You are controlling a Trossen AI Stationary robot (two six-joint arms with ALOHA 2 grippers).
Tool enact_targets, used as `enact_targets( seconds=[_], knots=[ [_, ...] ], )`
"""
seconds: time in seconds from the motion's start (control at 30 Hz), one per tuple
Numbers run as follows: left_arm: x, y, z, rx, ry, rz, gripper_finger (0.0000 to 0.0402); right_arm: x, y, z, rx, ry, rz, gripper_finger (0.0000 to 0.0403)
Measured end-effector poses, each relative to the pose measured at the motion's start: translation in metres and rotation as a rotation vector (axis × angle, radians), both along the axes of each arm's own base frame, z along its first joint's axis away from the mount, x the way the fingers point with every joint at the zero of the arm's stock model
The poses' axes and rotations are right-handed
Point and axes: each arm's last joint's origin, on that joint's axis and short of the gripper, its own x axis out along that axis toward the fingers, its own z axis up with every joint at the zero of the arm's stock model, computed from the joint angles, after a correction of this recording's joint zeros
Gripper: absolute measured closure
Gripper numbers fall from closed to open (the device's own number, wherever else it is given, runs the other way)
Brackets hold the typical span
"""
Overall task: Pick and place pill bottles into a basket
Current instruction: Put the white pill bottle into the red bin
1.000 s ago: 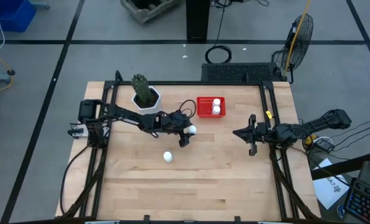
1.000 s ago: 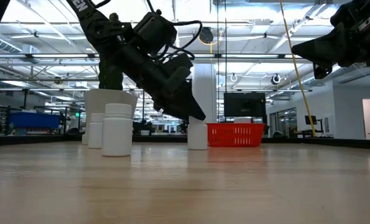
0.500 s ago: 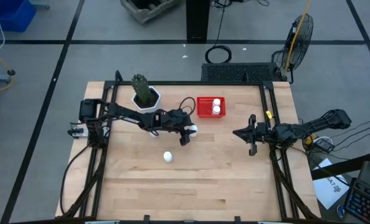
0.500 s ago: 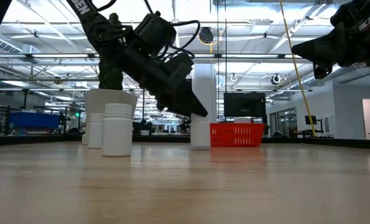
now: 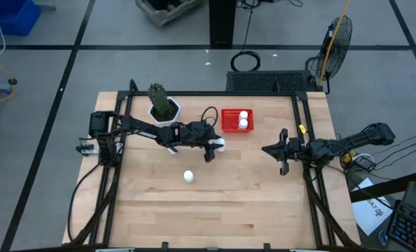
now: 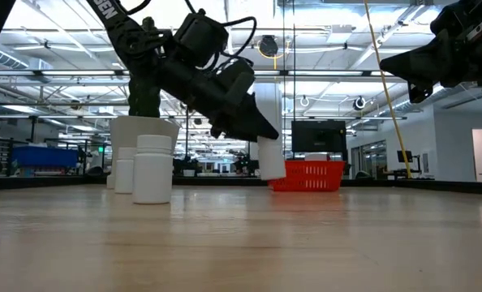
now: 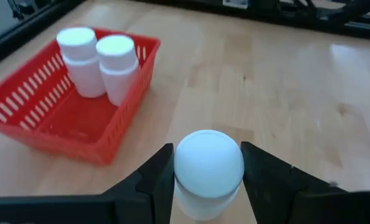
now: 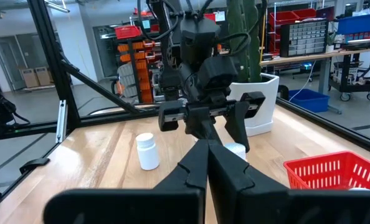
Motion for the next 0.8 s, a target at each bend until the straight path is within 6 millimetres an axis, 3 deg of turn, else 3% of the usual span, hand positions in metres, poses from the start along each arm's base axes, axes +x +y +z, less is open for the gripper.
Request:
enact_targets(
  seconds=[0.27, 0.4, 0.63, 0.8],
  knots=[
    [0.017, 0.004, 0.027, 0.091, -0.016, 0.01, 0.0217, 0.0, 0.0, 0.0, 0.0, 0.0, 0.0, 0.0399],
    [0.028, 0.013, 0.048, 0.134, -0.01, 0.019, 0.0236, 0.0, 0.0, 0.0, 0.0, 0.0, 0.0, 0.0399],
    [0.029, 0.05, 0.069, 0.12, -0.06, 0.078, 0.0237, 0.0, 0.0, 0.0, 0.0, 0.0, 0.0, 0.0399],
    [0.023, 0.086, 0.068, 0.035, -0.115, 0.125, 0.0228, 0.0, 0.0, 0.0, 0.0, 0.0, 0.0, 0.0399]
  ],
)
